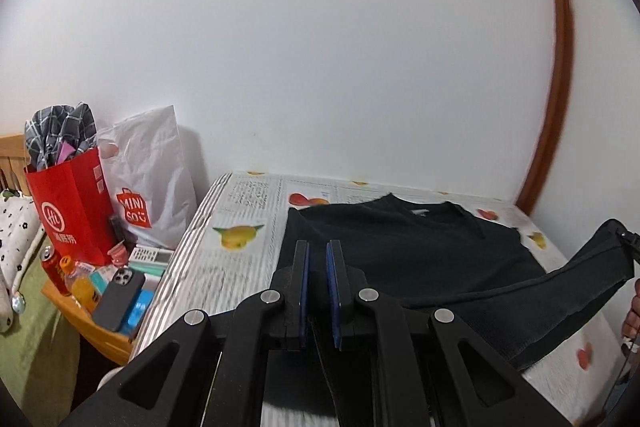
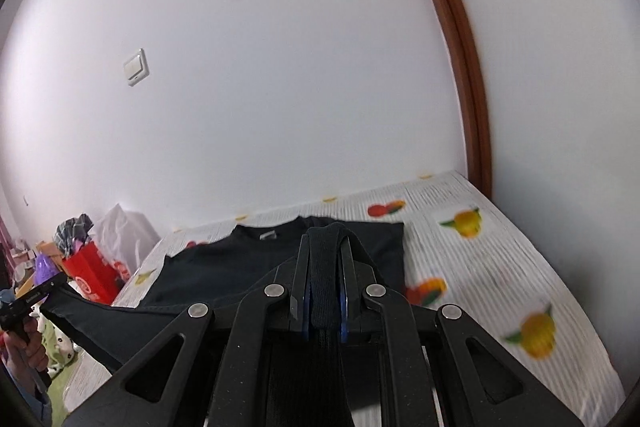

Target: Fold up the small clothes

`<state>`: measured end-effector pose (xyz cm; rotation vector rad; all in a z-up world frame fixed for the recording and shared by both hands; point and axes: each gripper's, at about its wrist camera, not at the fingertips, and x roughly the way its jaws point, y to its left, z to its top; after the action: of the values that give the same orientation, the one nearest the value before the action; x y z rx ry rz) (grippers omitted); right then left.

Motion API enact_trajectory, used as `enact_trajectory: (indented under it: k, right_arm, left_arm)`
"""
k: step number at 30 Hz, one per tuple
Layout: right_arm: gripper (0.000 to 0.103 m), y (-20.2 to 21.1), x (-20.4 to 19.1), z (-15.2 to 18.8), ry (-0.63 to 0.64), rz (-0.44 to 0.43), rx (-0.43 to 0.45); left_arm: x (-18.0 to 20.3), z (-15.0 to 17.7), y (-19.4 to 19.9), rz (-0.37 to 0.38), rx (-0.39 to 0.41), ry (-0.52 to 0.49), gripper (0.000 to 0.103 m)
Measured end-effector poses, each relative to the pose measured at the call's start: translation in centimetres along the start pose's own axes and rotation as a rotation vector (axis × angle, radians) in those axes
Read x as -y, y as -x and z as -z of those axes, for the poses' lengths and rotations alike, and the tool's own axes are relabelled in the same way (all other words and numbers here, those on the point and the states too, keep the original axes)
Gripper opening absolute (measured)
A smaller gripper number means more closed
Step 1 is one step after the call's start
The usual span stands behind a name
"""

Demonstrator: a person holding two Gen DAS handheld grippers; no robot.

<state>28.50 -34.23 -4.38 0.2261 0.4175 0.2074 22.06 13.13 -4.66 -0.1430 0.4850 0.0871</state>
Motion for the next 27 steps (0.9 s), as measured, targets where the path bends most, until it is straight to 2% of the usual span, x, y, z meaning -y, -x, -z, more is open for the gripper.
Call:
enact_trajectory:
  k: [4, 8, 15, 18, 20, 22, 24, 25, 27]
  right_arm:
    - [0.010, -5.2, 1.1, 0.1, -0.026, 0.019, -0.052]
    - [0.010, -10.6, 2.2, 1.8, -0.033, 0.066, -0.152]
    - [0.011, -14.9, 3.7, 4.6, -0.043, 0.121, -0.286]
    - [0.014, -15.1, 3.9, 5.1, -0.031, 0.145, -0.320]
    - [0.021, -14.4, 4.0, 5.2, -0.031, 0.137, -0.333]
    - [0.024, -12.7, 4.1, 5.0, -0.030, 0.112, -0.333]
    - [0.033, -11.0, 4.3, 4.7, -0.028, 0.105, -0.320]
    - [0.041, -9.9, 4.7, 4.5, -0.029, 0.113, -0.305]
    - [0.044, -7.8, 5.6, 4.5, -0.023, 0.147, -0.289]
  left_arm:
    - [0.2, -0.4, -4.6, -0.032, -0.044, -0.011, 0.009]
    - [0.6, 0.5, -8.5, -0.059, -0.112, -0.034, 0.009]
    - [0.4, 3.1, -13.4, -0.073, -0.260, -0.033, 0.012]
    - [0.3, 3.5, -13.9, -0.082, -0.282, -0.031, 0.013]
    - [0.2, 3.5, -13.8, -0.076, -0.294, -0.025, 0.013]
    - [0.0, 3.4, -13.1, -0.066, -0.313, -0.026, 0.017]
    - [-0.3, 3.3, -12.4, -0.059, -0.319, -0.031, 0.023]
    - [-0.5, 3.3, -11.8, -0.051, -0.316, -0.031, 0.026]
    - [-1.4, 3.5, -10.4, -0.038, -0.315, -0.024, 0.043]
